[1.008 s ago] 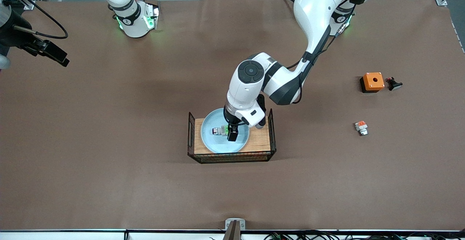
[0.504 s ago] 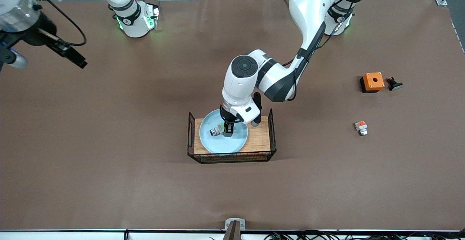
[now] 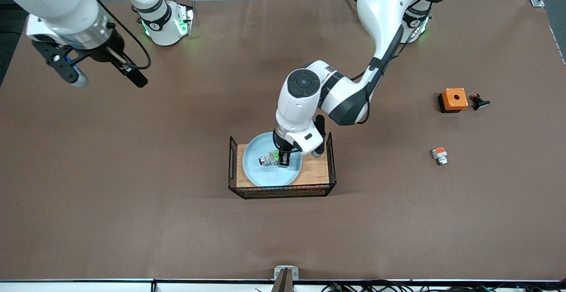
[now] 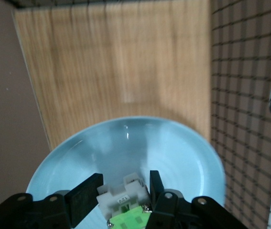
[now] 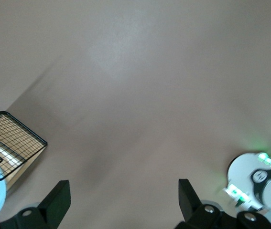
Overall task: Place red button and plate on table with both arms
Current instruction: 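Lift the green button with the left gripper while the right gripper reaches the plate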
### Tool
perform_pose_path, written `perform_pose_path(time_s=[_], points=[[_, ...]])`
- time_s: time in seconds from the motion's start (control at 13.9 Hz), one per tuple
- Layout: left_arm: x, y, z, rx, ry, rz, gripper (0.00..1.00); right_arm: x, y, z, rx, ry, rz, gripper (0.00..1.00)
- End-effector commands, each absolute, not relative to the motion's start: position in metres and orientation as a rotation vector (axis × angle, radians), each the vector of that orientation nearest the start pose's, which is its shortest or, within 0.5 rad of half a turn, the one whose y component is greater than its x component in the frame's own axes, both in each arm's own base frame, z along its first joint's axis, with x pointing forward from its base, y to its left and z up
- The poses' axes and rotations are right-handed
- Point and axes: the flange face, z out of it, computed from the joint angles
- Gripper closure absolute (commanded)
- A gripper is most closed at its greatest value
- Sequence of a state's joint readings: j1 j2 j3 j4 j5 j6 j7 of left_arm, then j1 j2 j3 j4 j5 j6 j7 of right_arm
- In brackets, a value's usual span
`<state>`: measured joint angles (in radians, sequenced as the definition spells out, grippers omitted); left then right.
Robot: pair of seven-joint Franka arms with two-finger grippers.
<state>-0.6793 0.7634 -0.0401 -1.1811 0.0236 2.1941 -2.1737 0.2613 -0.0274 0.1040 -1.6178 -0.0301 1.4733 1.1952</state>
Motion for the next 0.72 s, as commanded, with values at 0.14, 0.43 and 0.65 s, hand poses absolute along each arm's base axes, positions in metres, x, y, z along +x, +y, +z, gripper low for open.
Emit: perform_pose_path(time_s=[0.14,0.43,0.65], points=[[0.604,-0.464,0.428,-2.582,-2.193,0.063,1.0,0.5,0.247,0.586,-2.801,1.547,0.118,0.01],[0.605,-0.412,0.49,-2.735,-1.936,0.155,1.0,0.504,0.316,0.55,-2.622,1.75,0.066,0.01],[0.61,-0.362,0.51,-2.85,-1.617,0.18,1.0,0.523,0.352,0.525,-2.403,1.922,0.014,0.01]])
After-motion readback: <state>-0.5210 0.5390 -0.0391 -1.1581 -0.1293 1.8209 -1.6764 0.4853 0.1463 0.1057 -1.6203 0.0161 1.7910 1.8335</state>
